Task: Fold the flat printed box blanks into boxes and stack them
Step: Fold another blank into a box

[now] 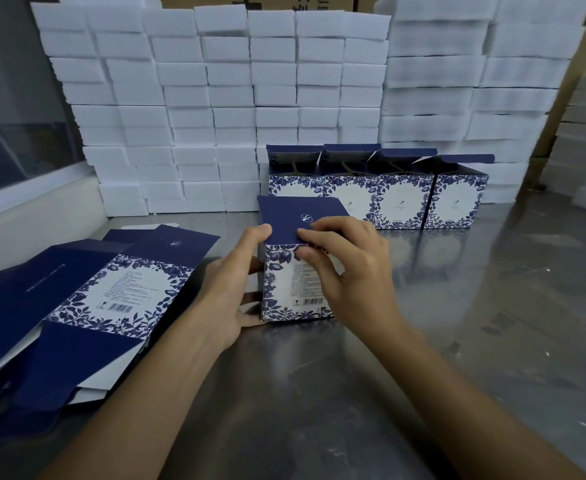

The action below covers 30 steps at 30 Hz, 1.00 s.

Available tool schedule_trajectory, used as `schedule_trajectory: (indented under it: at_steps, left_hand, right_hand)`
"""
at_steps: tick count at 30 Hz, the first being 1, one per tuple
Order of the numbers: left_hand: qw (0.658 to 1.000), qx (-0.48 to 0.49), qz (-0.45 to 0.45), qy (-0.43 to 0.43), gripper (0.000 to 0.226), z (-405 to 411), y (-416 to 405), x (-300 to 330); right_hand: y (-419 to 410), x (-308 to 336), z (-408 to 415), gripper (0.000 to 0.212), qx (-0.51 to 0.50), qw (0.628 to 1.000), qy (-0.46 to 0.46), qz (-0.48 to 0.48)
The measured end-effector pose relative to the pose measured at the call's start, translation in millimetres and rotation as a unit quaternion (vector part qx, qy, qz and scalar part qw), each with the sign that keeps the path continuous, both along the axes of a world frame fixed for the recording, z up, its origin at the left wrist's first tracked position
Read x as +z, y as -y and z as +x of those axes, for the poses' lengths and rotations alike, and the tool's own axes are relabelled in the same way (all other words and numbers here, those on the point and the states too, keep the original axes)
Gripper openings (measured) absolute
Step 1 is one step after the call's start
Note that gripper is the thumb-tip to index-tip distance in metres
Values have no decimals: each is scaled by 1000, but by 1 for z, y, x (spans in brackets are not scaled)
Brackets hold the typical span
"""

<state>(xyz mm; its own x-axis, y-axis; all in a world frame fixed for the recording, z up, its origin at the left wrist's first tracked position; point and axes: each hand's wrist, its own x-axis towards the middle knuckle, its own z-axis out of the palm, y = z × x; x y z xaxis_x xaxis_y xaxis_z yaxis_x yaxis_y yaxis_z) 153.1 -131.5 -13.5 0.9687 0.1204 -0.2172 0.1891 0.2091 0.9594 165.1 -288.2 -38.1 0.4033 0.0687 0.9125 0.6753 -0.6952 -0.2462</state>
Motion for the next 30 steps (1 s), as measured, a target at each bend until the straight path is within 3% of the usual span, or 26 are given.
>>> schedule_trajectory:
  at_steps: [5, 12, 30]
  left_hand:
    - [1000, -1, 5, -4, 70, 1, -1, -1]
    - [1000, 11, -9, -10, 75, 4, -6, 0]
    - [1000, 11, -6, 4, 72, 5, -5, -2]
  right_hand:
    - [-4, 1, 2, 13, 23, 999, -4, 28]
    - [11, -5, 5, 25, 27, 999, -16, 37]
    - [17, -4, 10, 12, 45, 991, -9, 126]
